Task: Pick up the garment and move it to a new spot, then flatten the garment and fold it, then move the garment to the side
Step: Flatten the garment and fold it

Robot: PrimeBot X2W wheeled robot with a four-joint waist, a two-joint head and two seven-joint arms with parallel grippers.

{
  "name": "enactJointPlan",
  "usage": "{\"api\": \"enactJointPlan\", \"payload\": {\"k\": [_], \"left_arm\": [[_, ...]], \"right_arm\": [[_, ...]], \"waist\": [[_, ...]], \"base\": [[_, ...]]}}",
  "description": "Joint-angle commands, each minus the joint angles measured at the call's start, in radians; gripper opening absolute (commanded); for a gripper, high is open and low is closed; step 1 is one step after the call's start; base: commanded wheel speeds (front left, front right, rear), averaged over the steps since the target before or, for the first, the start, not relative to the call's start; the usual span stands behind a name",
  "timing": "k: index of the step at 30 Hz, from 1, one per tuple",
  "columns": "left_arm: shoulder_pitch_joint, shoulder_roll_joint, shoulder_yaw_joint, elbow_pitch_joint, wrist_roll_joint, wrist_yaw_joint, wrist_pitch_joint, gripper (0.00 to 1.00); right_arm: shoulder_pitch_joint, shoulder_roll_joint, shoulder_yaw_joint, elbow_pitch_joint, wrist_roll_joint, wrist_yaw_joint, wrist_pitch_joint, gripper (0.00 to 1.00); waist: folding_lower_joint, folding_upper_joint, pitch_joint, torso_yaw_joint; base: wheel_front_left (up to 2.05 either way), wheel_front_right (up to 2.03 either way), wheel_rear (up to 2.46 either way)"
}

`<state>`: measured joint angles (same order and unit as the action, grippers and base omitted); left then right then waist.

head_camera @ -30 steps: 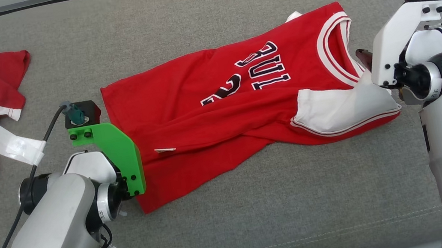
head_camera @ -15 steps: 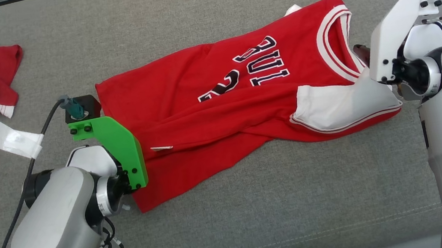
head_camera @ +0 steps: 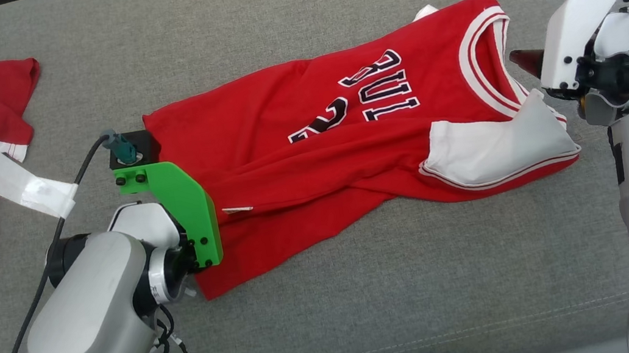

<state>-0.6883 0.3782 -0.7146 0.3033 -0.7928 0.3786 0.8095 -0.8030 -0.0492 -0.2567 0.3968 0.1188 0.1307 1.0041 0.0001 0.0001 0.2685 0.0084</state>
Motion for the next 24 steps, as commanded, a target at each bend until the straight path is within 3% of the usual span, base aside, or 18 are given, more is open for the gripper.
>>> {"api": "enactJointPlan", "payload": {"k": [1,13,24], "left_arm": [[-0.013,-0.005,-0.003,0.008,-0.005,-0.004,-0.003,0.0],[-0.023,-0.034,-0.017,0.035,-0.012,-0.019,-0.015,0.0],[-0.027,-0.038,-0.018,0.042,-0.017,-0.027,-0.023,0.0]], "right_arm": [[-0.013,-0.003,0.001,0.016,0.022,0.0,0.012,1.0],[0.052,-0.003,0.036,0.052,-0.05,0.0,0.08,1.0],[0.042,-0.002,-0.072,0.044,-0.107,0.0,0.009,1.0]], "waist": [[-0.0001,-0.0001,-0.001,0.001],[-0.0001,-0.0001,-0.001,0.015],[-0.0001,-0.0001,0.01,0.018]], "base": [[0.0,0.0,0.0],[0.0,0.0,0.0],[0.0,0.0,0.0]]}}
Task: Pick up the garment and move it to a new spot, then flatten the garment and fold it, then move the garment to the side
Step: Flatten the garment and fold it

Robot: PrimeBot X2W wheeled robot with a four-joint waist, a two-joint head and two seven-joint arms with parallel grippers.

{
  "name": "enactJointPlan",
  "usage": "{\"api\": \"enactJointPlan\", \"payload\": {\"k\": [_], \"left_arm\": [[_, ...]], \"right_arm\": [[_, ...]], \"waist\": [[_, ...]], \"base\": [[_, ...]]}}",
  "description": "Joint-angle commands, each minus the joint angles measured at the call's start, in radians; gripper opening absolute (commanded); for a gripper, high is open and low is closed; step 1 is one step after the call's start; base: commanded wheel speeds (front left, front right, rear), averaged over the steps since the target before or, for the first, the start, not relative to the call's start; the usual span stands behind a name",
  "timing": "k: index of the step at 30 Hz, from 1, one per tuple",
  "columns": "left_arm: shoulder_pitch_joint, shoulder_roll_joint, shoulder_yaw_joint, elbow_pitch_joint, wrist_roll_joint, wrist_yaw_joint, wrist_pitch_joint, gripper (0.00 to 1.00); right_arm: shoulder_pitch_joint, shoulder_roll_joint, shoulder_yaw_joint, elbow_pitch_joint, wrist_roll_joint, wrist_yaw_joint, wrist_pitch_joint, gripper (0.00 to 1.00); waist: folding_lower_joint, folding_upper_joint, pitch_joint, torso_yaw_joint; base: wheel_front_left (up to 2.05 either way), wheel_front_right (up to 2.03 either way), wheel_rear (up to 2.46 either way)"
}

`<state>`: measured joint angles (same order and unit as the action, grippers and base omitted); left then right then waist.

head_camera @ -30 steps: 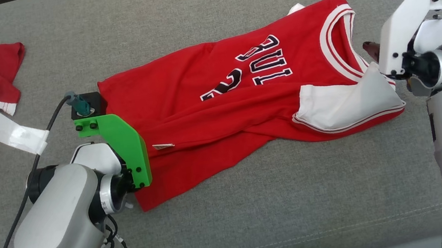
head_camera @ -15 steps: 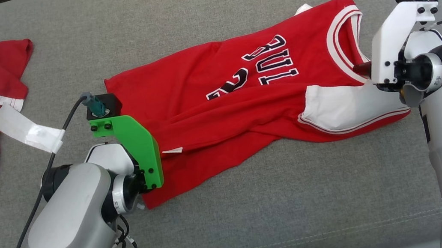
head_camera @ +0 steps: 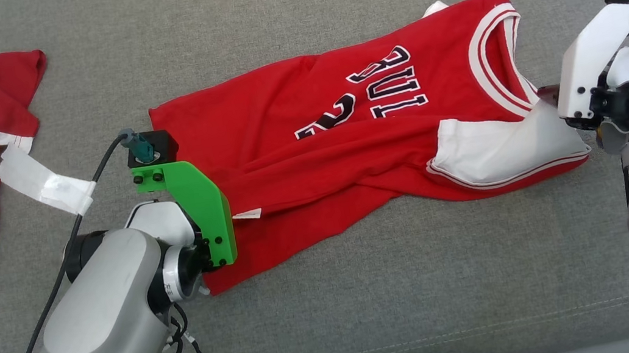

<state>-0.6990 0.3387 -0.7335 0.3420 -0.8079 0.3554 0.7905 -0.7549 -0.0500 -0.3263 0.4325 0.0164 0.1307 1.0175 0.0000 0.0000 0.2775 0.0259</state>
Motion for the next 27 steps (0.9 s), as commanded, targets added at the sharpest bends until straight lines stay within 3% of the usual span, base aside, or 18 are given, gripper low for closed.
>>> {"api": "enactJointPlan", "payload": {"k": [1,10,12,13,15,27], "left_arm": [[-0.017,0.001,0.0,0.004,-0.003,-0.005,-0.004,0.0],[-0.022,-0.006,-0.004,0.014,-0.008,-0.014,-0.01,0.0],[-0.021,-0.007,-0.004,0.016,-0.009,-0.014,-0.01,0.0],[-0.021,-0.008,-0.004,0.017,-0.01,-0.015,-0.011,0.0],[-0.022,-0.01,-0.004,0.018,-0.012,-0.017,-0.013,0.0],[-0.02,-0.013,-0.006,0.031,-0.022,-0.024,-0.02,0.0]], "right_arm": [[-0.006,-0.001,-0.003,0.023,0.005,0.0,0.002,1.0],[-0.021,-0.002,0.012,0.125,0.086,0.0,-0.013,0.99],[-0.028,-0.002,0.016,0.13,0.083,0.0,-0.034,0.52],[-0.033,-0.002,0.011,0.133,0.09,0.0,-0.049,0.38],[-0.038,-0.002,0.01,0.145,0.092,0.0,-0.075,0.0],[-0.09,-0.002,0.054,0.208,0.123,0.0,-0.224,0.0]], "waist": [[0.0,0.0,0.001,0.001],[0.0,0.0,0.003,0.013],[0.0,0.0,0.003,0.015],[0.0,0.0,0.003,0.016],[0.0,0.0,0.004,0.018],[0.0,0.0,-0.004,0.019]], "base": [[0.0,0.0,0.0],[0.0,0.0,0.0],[0.0,0.0,0.0],[0.0,0.0,0.0],[0.0,0.0,0.0],[0.0,0.0,0.0]]}}
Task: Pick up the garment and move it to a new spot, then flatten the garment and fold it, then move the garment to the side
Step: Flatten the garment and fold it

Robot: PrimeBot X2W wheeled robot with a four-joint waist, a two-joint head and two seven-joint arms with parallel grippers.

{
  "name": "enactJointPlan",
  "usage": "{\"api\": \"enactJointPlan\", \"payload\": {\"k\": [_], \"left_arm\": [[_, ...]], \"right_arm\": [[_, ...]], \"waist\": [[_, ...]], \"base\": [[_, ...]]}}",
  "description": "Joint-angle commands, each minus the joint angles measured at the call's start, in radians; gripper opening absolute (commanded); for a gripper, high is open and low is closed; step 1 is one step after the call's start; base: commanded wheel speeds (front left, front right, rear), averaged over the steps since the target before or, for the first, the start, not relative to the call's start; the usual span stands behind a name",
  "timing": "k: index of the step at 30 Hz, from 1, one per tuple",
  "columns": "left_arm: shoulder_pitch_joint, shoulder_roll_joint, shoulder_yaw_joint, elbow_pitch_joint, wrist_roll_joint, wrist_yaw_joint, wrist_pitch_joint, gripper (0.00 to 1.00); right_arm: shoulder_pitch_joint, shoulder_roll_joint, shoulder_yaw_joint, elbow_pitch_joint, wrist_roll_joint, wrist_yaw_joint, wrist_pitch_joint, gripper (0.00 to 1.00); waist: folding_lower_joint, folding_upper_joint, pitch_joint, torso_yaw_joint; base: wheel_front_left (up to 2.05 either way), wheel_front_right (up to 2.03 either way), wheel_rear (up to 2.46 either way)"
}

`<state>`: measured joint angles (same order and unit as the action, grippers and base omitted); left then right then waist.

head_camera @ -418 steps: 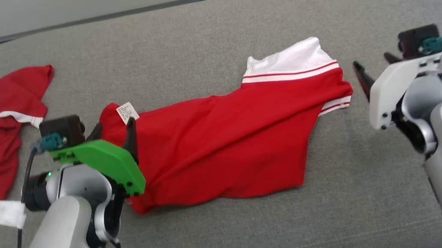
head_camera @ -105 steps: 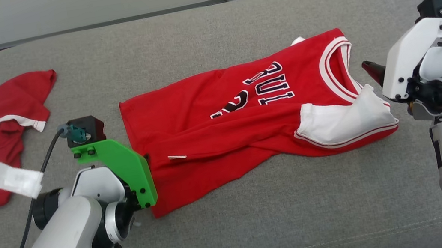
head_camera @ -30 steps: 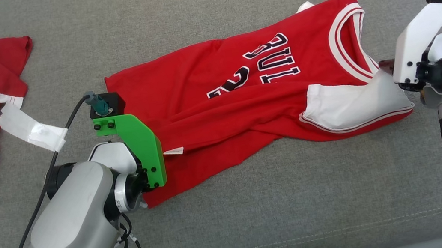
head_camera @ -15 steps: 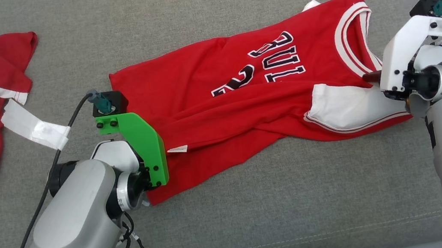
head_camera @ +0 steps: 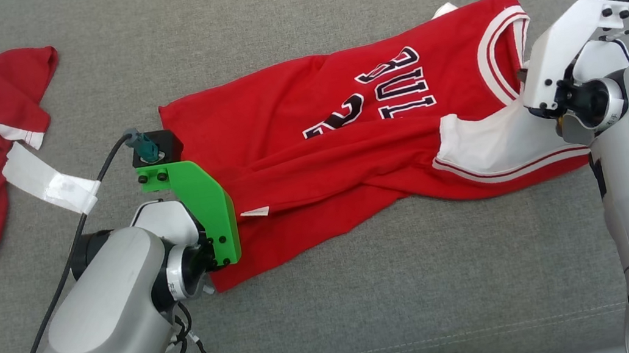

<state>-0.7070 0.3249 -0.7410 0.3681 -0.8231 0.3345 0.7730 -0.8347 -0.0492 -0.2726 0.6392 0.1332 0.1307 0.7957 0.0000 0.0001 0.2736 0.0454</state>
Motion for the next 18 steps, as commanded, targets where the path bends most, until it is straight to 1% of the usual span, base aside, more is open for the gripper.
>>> {"api": "enactJointPlan", "payload": {"k": [1,5,7,8,9,10,11,15,18], "left_arm": [[-0.011,0.002,0.002,0.005,-0.007,-0.004,-0.004,0.0],[-0.003,0.006,0.004,0.005,-0.01,-0.001,-0.007,0.0],[0.001,0.008,0.005,0.004,-0.012,0.0,-0.007,0.0],[0.003,0.009,0.005,0.003,-0.013,0.001,-0.007,0.0],[0.004,0.01,0.005,0.002,-0.014,0.0,-0.007,0.0],[0.006,0.011,0.004,0.0,-0.014,0.0,-0.007,0.0],[0.007,0.01,0.003,0.0,-0.014,0.0,-0.007,0.0],[0.011,0.01,0.0,-0.003,-0.017,0.0,-0.006,0.0],[0.011,0.01,-0.003,-0.006,-0.018,0.001,-0.003,0.0]], "right_arm": [[-0.012,-0.003,0.01,0.006,0.016,0.0,-0.013,0.0],[-0.015,-0.003,0.049,0.02,0.04,0.0,-0.049,0.0],[-0.004,-0.004,0.05,0.027,0.011,0.0,-0.041,0.0],[0.002,-0.003,0.051,0.032,-0.014,0.0,-0.028,0.41],[0.009,-0.003,0.048,0.033,-0.042,0.0,-0.015,1.0],[0.012,-0.003,0.04,0.022,-0.095,0.0,0.001,1.0],[0.011,-0.003,0.034,0.014,-0.115,0.0,0.005,1.0],[0.009,-0.003,0.018,-0.007,-0.145,0.0,0.039,1.0],[0.009,-0.003,0.0,-0.022,-0.165,0.0,0.096,1.0]], "waist": [[0.0,-0.0001,-0.002,-0.001],[0.0,-0.0001,-0.009,-0.007],[0.0,-0.0001,-0.012,-0.011],[0.0,-0.0001,-0.013,-0.012],[0.0,-0.0001,-0.014,-0.014],[0.0,-0.0001,-0.016,-0.016],[0.0,-0.0001,-0.016,-0.016],[0.0,-0.0001,-0.019,-0.016],[0.0,-0.0001,-0.015,-0.012]], "base": [[0.0,0.0,0.0],[0.0,0.0,0.0],[0.0,0.0,0.0],[0.0,0.0,0.0],[0.0,0.0,0.0],[0.0,0.0,0.0],[0.0,0.0,0.0],[0.0,0.0,0.0],[0.0,0.0,0.0]]}}
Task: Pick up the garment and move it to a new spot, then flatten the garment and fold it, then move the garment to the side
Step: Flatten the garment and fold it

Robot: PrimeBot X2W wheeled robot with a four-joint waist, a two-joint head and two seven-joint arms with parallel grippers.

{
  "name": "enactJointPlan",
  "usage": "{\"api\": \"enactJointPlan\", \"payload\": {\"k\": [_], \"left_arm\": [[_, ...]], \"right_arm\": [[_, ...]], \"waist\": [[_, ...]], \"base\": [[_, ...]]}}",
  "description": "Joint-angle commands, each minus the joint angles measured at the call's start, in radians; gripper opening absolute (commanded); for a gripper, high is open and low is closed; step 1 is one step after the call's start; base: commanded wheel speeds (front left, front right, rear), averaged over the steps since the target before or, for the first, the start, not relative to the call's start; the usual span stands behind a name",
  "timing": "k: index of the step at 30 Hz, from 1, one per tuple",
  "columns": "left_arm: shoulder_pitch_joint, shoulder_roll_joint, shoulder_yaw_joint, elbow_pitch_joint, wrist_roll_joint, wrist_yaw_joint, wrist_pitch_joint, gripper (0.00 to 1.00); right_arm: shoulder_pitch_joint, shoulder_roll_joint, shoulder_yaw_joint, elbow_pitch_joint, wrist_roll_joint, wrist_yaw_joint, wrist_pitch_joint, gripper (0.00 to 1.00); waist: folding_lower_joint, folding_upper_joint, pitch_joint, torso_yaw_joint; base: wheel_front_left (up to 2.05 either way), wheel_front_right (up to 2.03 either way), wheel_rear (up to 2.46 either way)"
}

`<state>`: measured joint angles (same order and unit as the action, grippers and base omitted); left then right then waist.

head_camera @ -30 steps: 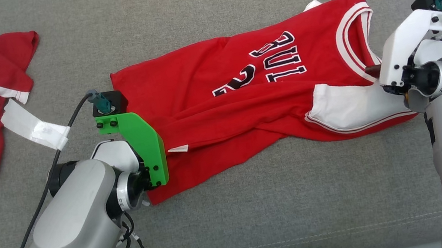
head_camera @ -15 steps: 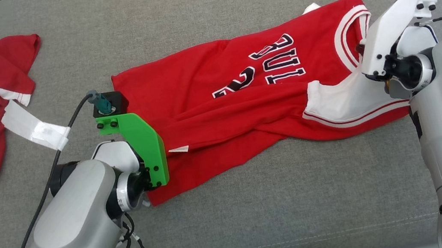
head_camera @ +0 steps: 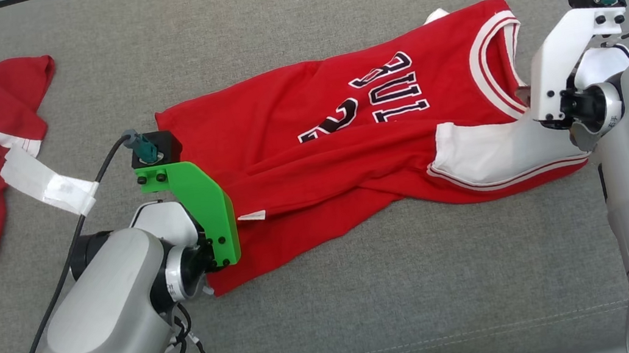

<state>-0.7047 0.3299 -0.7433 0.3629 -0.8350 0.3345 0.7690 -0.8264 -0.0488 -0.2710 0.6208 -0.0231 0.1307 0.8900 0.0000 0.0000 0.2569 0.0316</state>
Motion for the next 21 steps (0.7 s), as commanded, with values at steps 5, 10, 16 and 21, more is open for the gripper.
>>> {"api": "enactJointPlan", "payload": {"k": [5,10,16,21], "left_arm": [[0.0,-0.003,-0.006,-0.003,-0.007,-0.005,0.002,0.0],[-0.006,-0.006,-0.009,0.001,-0.009,-0.007,-0.002,0.0],[-0.011,-0.01,-0.012,0.006,-0.011,-0.01,-0.006,0.0],[-0.017,-0.013,-0.012,0.011,-0.011,-0.013,-0.01,0.0]], "right_arm": [[-0.001,-0.003,-0.027,-0.021,-0.024,0.0,0.03,1.0],[-0.002,-0.003,-0.043,-0.01,-0.006,0.0,0.053,0.55],[-0.002,-0.004,-0.056,0.0,-0.002,0.0,0.049,0.44],[-0.008,-0.003,-0.071,0.012,-0.007,0.0,0.026,0.0]], "waist": [[0.0,0.0,0.011,0.013],[0.0,0.0,0.017,0.021],[0.0,0.0,0.019,0.028],[0.0,0.0,0.023,0.032]], "base": [[0.0,0.0,0.0],[0.0,0.0,0.0],[0.0,0.0,0.0],[0.0,0.0,0.0]]}}
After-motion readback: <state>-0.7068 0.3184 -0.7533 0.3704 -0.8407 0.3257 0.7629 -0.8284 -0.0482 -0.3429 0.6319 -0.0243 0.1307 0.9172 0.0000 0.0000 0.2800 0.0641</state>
